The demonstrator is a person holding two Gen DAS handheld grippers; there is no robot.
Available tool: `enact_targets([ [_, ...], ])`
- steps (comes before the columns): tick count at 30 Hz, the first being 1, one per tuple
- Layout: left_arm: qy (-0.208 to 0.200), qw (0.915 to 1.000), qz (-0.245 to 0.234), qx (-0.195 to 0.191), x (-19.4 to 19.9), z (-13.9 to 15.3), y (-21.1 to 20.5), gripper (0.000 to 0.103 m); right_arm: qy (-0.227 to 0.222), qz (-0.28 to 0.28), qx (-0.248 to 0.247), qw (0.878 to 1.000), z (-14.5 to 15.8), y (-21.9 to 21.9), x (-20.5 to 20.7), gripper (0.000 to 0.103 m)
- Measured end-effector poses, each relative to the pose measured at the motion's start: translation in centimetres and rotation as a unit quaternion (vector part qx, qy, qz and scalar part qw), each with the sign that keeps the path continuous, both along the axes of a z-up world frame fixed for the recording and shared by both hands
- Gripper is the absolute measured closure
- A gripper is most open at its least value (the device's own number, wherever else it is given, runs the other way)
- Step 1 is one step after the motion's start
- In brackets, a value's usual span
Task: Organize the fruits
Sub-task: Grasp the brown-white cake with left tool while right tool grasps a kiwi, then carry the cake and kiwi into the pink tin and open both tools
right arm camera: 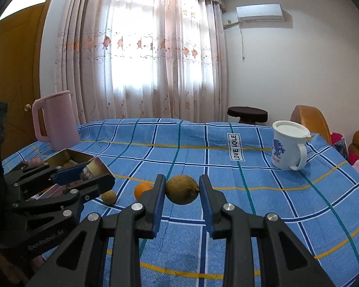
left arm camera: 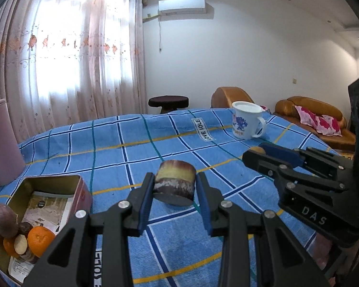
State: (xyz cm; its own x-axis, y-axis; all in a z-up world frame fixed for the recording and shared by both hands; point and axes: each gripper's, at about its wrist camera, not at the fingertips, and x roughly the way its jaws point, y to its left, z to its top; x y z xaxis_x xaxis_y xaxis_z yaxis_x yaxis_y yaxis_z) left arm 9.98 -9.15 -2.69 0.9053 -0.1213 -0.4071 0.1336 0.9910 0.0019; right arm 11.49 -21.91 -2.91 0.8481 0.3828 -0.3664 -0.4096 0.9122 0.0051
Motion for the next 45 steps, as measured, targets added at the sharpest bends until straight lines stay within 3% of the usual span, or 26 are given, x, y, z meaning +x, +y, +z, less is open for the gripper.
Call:
enact_targets([
  [10, -0.006, 0.9999, 0.009, -0.008, -1.0, 0.1, 1.5, 0.066, 0.005, 0.011, 0.007, 1.0, -0.1, 0.6, -0.2, 0.073],
  [18, -0.007, 0.9983, 0.056, -0.014, -3.2, 1.3, 6.3, 0.066, 0.015, 0.075, 0.011, 0.997, 0.6, 5.5, -0.6, 0.073],
  [23, 0.001, 0.9951, 0.097, -0.021, -5.1, 1.4, 10.7, 0.066, 0.027, 0.14, 0.016, 0.99, 1.4, 10.4, -1.3, 0.073],
  [31, 0.017, 0.9867, 0.158, -0.033, -7.6, 0.3, 17.3, 0.066, 0.029, 0.224, -0.023, 0.974, 0.6, 18.4, -3.9, 0.073],
  [37, 0.038, 0.9828, 0.176, -0.043, -7.6, -1.1, 19.3, 0.066, 0.049, 0.25, -0.052, 0.965, -1.0, 21.5, -4.2, 0.073],
  [45, 0.052, 0.983, 0.172, -0.035, -7.7, -1.9, 19.1, 0.069, 0.091, 0.267, -0.08, 0.956, -2.5, 22.2, -4.2, 0.072],
])
